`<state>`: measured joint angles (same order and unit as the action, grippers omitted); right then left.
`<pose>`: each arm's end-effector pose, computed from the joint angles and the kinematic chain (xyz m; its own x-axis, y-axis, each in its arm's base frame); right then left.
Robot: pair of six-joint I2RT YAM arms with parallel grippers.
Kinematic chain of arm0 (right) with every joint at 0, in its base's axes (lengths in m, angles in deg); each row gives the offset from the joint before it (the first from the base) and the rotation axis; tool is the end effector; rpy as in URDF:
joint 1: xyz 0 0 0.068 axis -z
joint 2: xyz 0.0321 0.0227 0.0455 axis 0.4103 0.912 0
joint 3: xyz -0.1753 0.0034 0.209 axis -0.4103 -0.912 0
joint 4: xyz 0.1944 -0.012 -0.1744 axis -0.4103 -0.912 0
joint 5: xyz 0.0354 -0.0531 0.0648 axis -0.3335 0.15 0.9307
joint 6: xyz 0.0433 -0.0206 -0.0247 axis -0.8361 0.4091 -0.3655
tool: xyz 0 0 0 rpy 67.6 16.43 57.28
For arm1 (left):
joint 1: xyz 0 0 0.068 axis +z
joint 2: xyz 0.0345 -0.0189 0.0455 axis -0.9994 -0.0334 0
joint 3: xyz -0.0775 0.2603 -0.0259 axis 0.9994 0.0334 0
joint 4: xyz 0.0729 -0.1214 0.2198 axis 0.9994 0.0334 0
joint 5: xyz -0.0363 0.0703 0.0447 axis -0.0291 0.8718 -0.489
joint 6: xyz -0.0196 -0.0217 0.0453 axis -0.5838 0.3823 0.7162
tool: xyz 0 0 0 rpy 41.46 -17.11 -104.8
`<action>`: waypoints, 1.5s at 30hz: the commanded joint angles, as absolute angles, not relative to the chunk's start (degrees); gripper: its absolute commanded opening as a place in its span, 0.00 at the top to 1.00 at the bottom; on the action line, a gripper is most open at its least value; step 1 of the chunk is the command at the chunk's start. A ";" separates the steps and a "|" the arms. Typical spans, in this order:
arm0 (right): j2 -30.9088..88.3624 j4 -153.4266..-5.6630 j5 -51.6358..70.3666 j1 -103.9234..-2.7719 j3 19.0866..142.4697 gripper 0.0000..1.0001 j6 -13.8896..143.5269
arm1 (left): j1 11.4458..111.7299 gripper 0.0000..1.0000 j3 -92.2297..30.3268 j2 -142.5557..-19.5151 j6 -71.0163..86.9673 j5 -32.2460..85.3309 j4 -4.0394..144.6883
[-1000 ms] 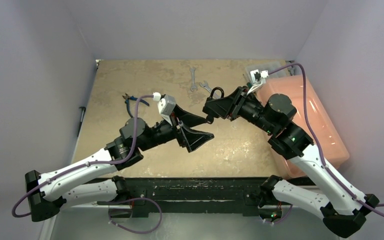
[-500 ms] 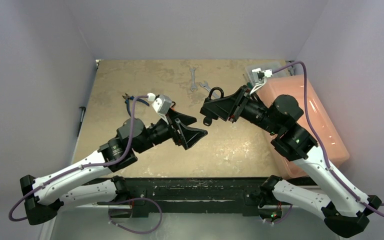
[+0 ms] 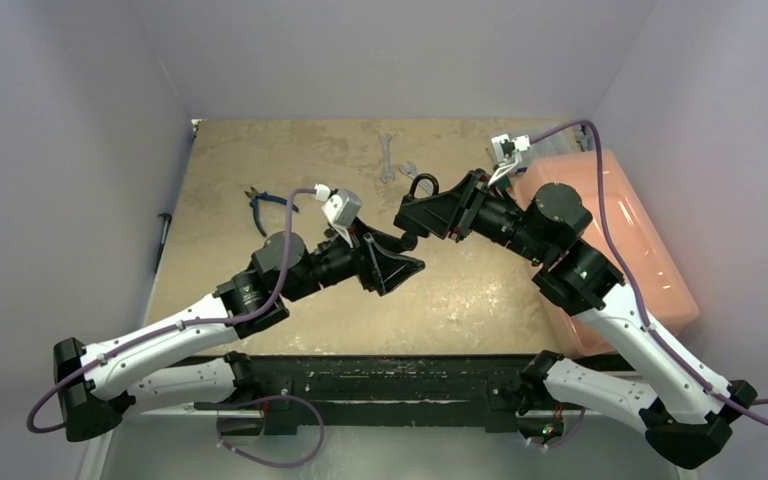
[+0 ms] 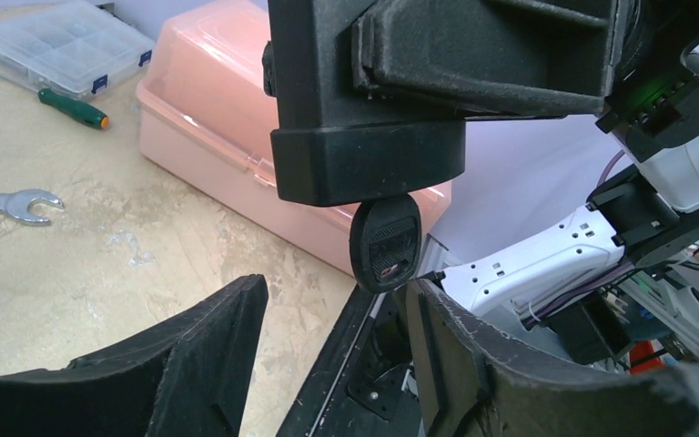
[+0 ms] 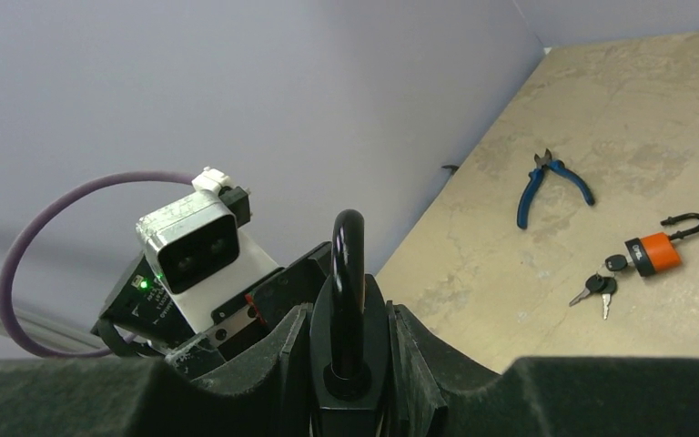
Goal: Unlock with the key
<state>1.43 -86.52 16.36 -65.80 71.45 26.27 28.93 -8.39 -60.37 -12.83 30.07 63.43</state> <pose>0.1423 0.1383 0.4475 -0.5456 0.4363 -0.7155 -0.6294 0.3504 0.6936 0.1134 -0.1957 0.3743 -0.4517 -0.2847 -0.8455 0.7767 0.3408 -0.5297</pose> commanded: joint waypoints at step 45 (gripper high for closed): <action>2.22 -84.05 19.13 -65.97 73.07 1.00 29.77 | 29.02 1.00 -16.35 -60.38 -9.82 40.56 67.64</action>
<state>2.85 -85.80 19.53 -65.80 71.32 29.04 28.36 -13.11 -60.83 -12.13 33.85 67.83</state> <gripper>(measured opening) 0.362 0.265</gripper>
